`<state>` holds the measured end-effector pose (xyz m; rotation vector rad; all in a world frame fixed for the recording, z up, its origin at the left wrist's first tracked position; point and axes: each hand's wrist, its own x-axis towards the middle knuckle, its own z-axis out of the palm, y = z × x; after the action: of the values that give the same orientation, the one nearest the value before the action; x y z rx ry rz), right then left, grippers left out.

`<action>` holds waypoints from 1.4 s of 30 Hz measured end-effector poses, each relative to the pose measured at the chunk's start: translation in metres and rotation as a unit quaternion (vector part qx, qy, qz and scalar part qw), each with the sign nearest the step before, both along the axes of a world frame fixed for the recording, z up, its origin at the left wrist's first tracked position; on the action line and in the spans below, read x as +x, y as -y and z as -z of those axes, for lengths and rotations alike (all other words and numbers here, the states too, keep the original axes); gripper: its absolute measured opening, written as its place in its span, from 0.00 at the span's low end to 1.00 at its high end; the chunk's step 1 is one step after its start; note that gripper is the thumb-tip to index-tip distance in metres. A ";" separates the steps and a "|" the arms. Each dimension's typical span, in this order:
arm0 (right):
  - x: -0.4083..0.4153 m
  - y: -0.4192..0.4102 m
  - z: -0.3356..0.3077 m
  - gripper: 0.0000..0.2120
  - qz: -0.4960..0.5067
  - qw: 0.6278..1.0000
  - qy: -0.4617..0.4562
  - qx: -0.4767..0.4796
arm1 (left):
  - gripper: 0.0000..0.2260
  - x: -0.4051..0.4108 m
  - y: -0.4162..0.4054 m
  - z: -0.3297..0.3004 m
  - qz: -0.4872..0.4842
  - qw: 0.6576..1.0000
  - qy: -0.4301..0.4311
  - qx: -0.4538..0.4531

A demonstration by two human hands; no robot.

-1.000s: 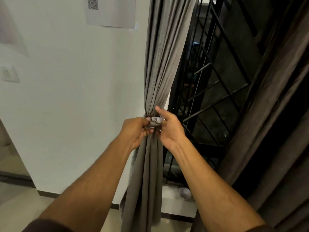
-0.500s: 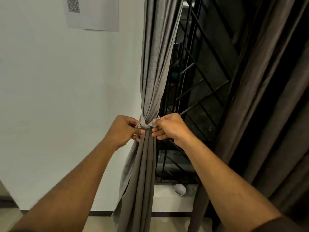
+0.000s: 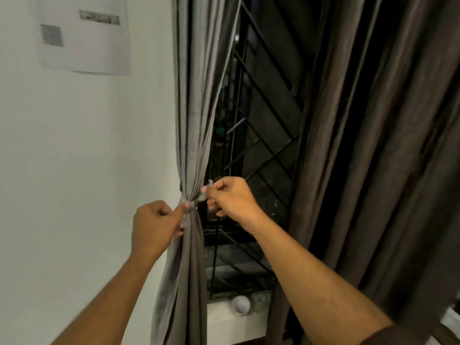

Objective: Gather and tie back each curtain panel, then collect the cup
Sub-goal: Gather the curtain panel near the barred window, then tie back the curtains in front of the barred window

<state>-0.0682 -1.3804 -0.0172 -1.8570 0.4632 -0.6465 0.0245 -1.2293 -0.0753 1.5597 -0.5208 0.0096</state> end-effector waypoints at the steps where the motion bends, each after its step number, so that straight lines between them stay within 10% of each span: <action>1: -0.002 0.008 -0.001 0.11 0.024 0.999 0.013 -0.016 | 0.21 -0.006 0.012 0.000 0.000 1.000 0.023 -0.002; 5: -0.021 0.057 -0.014 0.12 0.128 0.983 0.075 -0.111 | 0.03 -0.032 0.071 -0.013 0.079 0.993 0.060 -0.066; 8: -0.044 0.103 -0.039 0.13 0.187 0.960 0.135 -0.156 | 0.22 -0.047 0.128 -0.043 0.159 0.978 0.092 -0.103; 23: -0.148 0.360 -0.166 0.42 0.419 0.845 0.245 -0.224 | 0.49 -0.078 0.388 -0.236 0.214 0.957 0.171 -0.096; 28: -0.139 0.411 -0.211 0.51 0.317 0.904 0.239 -0.160 | 0.34 -0.076 0.422 -0.271 0.132 0.962 0.206 -0.119; 42: -0.048 0.308 -0.279 0.19 0.081 0.913 0.186 -0.354 | 0.11 -0.059 0.368 -0.311 0.137 0.952 0.230 -0.147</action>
<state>-0.1161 -1.6883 0.2620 -2.2983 0.1268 -1.3907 -0.0344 -1.5971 0.2359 1.1781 -1.0534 0.2336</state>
